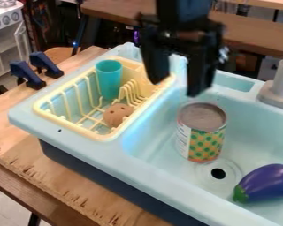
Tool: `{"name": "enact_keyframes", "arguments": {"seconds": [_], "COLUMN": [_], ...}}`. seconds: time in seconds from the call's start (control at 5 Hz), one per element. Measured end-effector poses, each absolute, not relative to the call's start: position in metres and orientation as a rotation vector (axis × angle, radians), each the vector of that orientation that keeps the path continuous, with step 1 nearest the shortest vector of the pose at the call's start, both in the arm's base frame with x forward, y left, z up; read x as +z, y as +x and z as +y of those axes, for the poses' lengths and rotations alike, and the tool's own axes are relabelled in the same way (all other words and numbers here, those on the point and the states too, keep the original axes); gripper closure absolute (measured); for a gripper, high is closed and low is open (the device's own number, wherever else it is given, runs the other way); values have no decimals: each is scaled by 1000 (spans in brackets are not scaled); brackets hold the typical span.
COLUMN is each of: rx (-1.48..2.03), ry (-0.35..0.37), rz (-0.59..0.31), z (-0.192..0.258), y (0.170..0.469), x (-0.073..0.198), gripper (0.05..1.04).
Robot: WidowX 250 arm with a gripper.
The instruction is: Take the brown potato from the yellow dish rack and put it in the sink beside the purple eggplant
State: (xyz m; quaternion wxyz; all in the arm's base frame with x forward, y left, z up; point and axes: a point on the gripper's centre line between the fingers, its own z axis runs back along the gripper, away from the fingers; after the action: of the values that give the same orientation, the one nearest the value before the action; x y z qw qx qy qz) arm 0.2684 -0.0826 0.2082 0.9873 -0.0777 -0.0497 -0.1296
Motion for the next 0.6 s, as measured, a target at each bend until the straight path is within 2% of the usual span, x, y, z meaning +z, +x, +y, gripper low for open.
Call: {"name": "enact_keyframes", "arguments": {"seconds": [0.2,0.6], "rx": [-223,-179], "ry": [-157,-111], "rz": [-107,-91], "z": [-60,-21], "y": [261,245], "x": [211,211], "gripper": [82,82]}}
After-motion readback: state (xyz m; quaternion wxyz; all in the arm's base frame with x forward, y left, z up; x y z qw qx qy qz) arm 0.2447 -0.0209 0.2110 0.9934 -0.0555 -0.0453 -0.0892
